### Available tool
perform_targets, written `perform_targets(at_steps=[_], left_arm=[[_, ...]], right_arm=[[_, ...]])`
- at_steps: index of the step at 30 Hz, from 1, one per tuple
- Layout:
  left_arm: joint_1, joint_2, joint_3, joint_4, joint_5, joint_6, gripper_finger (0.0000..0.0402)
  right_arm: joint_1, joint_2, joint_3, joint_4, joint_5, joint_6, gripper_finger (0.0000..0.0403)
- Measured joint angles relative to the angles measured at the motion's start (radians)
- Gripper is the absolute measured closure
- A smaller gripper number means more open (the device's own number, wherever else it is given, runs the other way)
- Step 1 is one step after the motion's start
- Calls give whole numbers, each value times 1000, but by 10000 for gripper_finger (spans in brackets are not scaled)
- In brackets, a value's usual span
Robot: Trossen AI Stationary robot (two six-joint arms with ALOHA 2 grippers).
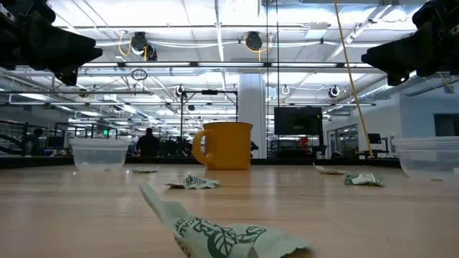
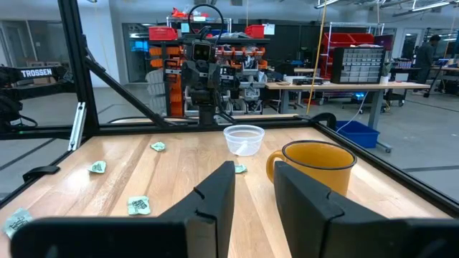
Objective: Pick and place Stevia / Truvia into bins
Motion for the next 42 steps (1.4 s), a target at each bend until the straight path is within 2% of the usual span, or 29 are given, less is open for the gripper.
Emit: perform_targets(at_steps=[14,20,36,42], left_arm=[[0,0,0,0,0,0,279],[0,0,0,0,0,19,279],[0,0,0,8,0,6,279],[0,0,-1,13,-78,0,279]], right_arm=[[0,0,0,0,0,-6,312],[0,0,0,0,0,-113,312],[0,0,0,0,-1,-103,312],[0,0,0,13,-2,-56,312]])
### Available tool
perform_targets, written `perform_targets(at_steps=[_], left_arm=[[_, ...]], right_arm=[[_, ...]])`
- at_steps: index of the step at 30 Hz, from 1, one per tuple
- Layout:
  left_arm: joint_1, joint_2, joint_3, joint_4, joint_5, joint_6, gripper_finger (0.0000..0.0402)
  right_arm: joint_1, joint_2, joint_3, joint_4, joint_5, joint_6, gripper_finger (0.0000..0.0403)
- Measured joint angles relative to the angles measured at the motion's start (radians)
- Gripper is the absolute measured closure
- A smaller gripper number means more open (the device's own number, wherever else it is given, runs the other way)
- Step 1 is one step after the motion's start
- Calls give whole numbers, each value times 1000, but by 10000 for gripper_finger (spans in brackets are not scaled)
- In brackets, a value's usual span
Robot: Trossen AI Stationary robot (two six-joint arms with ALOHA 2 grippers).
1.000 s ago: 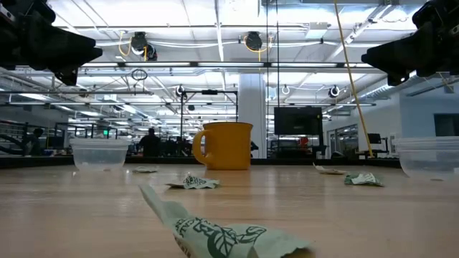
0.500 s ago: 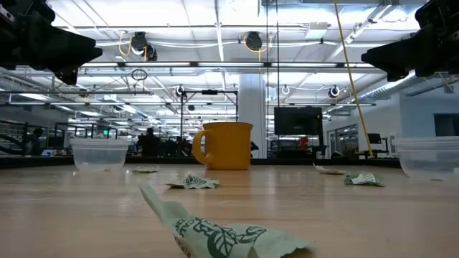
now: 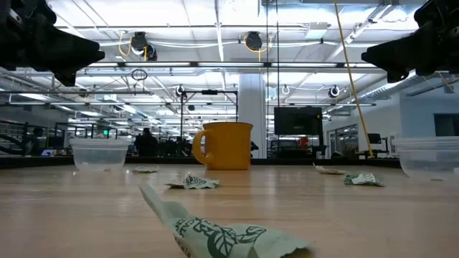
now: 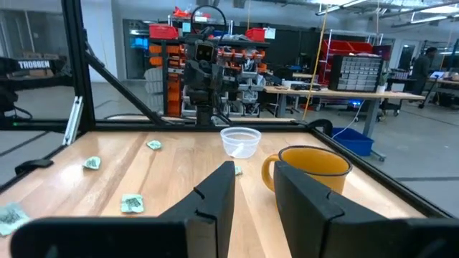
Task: Pick and place Stevia / Truvia into bins
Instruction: Put the light green stevia packet into the left transparent container
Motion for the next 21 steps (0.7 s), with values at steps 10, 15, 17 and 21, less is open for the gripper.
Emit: perform_targets(at_steps=[10,15,17,21], left_arm=[[0,0,0,23,-122,-109,279],[0,0,0,29,-137,-143,279],[0,0,0,35,-151,-143,279],[11,0,0,49,-157,-143,279]], right_arm=[[0,0,0,93,0,9,312],[0,0,0,92,3,-67,312],[0,0,0,92,4,-79,312],[-2,0,0,93,6,-121,312]])
